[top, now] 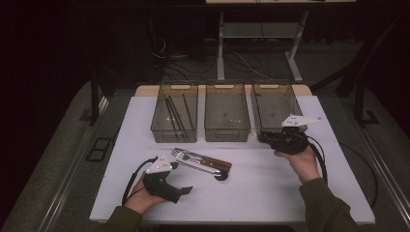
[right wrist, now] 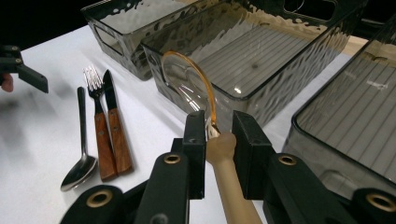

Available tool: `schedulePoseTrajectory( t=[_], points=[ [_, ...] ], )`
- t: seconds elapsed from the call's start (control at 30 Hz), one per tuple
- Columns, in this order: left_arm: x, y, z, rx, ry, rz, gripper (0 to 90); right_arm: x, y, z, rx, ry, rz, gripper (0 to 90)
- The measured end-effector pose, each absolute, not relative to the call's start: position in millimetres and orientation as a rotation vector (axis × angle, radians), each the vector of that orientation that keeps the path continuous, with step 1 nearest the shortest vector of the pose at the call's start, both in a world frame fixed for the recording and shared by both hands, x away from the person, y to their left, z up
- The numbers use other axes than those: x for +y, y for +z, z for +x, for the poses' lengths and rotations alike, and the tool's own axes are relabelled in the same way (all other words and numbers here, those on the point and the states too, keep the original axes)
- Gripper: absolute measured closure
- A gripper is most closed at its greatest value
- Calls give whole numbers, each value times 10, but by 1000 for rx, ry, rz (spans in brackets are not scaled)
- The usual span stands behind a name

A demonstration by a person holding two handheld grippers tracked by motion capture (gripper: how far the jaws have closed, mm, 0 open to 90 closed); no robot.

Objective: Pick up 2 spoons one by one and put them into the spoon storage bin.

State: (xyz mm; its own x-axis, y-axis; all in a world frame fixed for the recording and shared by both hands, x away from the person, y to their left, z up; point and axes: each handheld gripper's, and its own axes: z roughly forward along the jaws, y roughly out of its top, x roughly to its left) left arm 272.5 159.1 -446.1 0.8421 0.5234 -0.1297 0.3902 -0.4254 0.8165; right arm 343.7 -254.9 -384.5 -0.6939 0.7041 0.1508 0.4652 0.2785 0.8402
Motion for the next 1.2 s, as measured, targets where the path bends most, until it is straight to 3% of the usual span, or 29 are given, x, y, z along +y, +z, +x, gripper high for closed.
schedulePoseTrajectory(
  t=[1.2],
  points=[
    [1604, -4440, 2721, 652, 177, 2062, 0, -1882, -3605, 4145, 2253, 1380, 1156, 758]
  ],
)
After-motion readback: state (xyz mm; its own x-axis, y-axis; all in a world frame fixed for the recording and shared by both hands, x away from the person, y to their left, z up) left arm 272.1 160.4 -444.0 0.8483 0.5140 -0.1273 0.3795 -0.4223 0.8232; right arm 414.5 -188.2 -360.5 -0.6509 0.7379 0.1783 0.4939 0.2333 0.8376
